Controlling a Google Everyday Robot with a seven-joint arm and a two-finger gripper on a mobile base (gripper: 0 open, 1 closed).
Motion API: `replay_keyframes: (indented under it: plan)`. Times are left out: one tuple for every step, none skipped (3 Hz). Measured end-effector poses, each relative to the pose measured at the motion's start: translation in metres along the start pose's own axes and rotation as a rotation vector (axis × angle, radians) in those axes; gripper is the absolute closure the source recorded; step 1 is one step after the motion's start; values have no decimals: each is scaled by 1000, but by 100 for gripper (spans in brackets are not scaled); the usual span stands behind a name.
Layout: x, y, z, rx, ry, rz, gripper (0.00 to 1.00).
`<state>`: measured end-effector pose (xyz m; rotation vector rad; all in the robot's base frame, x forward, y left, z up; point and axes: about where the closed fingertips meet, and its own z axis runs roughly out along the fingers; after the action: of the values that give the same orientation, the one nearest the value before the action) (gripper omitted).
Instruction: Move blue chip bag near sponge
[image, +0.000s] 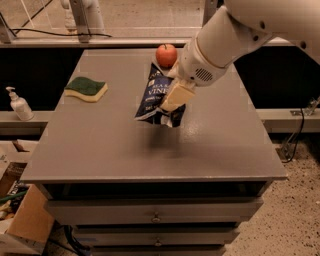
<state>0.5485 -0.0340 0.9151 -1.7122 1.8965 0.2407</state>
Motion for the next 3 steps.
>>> replay_keyframes:
  plan:
    - [-36, -2, 22, -15, -72, 18, 100]
    - [-62, -6, 50, -32, -131, 45, 100]
    - [-77, -22, 76, -30, -170, 82, 100]
